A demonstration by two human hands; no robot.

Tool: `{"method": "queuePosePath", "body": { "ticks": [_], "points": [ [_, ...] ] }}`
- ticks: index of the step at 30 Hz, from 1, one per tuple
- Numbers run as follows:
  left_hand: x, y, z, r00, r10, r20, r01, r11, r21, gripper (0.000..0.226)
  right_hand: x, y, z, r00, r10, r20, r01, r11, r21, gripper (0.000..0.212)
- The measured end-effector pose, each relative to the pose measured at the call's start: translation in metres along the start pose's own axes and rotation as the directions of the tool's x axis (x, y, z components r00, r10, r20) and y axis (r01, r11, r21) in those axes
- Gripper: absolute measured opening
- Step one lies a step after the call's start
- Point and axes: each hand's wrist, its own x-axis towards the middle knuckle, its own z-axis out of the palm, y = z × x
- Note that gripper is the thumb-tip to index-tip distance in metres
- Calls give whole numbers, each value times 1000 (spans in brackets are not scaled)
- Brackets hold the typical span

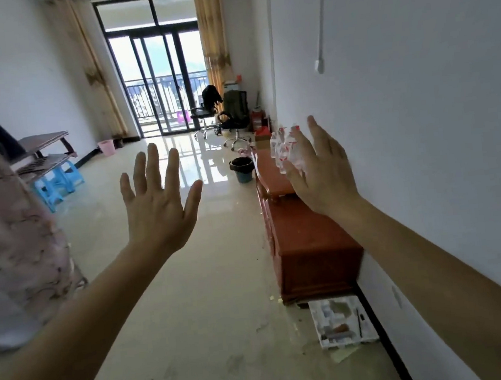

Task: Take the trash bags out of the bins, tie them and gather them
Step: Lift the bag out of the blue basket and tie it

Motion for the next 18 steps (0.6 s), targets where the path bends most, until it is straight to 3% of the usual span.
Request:
{"method": "queuePosePath", "body": {
  "ticks": [11,18],
  "points": [
    [117,-195,156,965,-260,25,252,953,169,76,209,-104,269,951,-296,92,281,949,140,62],
    [262,-266,253,962,-268,47,260,957,130,77,348,-101,380,957,-281,77,272,955,117,62]
  ]
}}
